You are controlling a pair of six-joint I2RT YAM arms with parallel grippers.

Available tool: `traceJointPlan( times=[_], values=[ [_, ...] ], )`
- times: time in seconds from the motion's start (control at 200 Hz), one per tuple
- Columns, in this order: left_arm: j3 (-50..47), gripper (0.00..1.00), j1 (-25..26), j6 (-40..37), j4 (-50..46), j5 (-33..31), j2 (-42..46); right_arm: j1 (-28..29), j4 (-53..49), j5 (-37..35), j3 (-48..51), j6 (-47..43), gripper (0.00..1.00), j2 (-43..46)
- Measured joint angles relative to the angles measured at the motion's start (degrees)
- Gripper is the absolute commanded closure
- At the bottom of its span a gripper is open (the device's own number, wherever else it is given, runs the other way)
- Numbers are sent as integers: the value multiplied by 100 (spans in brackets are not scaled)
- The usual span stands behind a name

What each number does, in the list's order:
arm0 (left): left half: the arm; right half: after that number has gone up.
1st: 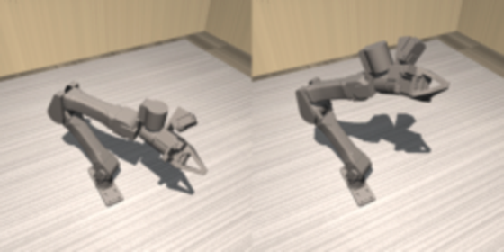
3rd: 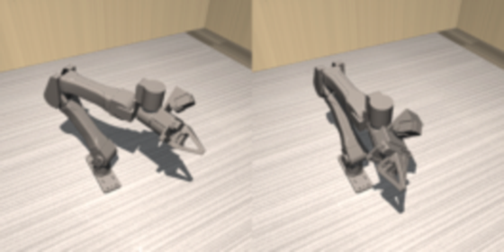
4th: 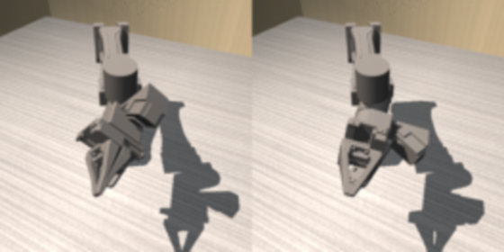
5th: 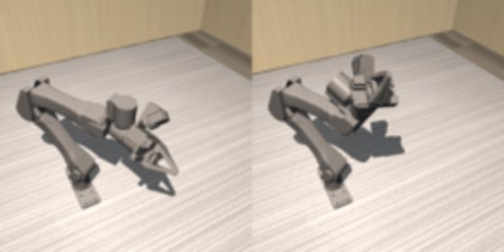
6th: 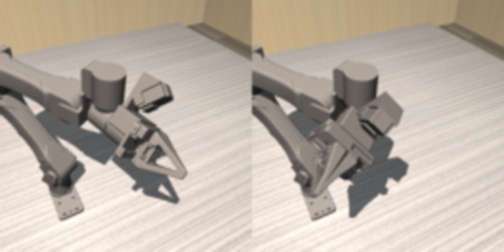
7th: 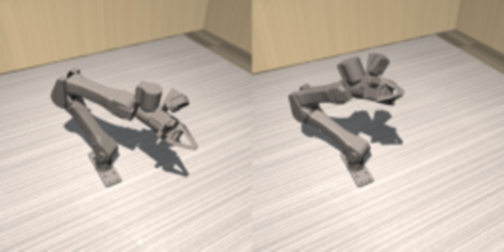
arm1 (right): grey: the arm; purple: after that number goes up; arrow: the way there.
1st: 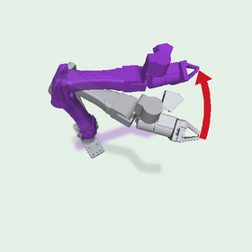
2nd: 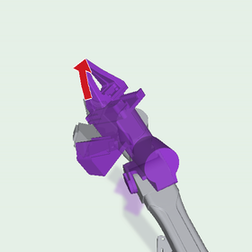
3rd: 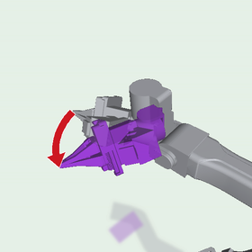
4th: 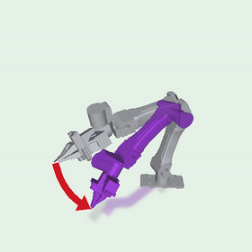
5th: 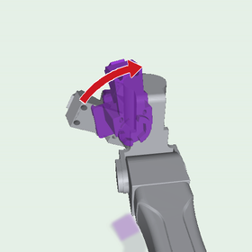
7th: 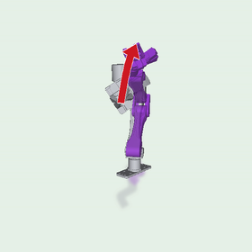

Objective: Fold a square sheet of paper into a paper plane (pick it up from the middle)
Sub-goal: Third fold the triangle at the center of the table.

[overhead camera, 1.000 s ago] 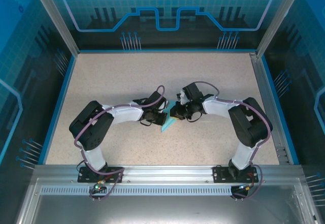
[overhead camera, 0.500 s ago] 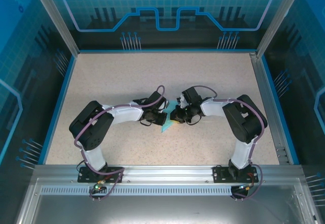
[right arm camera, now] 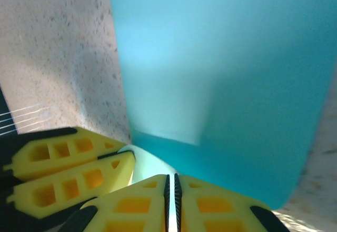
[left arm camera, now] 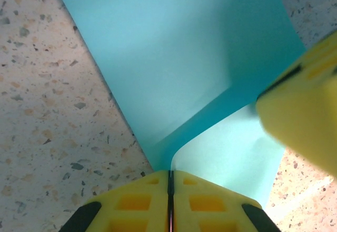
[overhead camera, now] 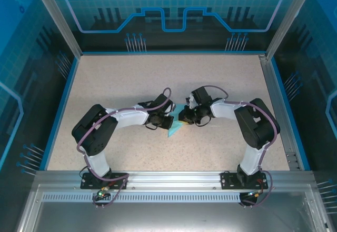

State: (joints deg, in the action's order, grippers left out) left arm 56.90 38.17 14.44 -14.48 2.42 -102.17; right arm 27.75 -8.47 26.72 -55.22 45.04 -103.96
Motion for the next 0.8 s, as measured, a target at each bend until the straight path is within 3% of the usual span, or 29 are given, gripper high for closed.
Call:
traceJointPlan(
  times=[0.29,0.8],
  values=[
    [4,90,0,-2,-24,0,0,-48,-706,-498,-1080,-472,89,-621],
    [179,90,0,-131,-70,-2,9,-70,-1001,-638,-1239,-678,89,-890]
  ],
)
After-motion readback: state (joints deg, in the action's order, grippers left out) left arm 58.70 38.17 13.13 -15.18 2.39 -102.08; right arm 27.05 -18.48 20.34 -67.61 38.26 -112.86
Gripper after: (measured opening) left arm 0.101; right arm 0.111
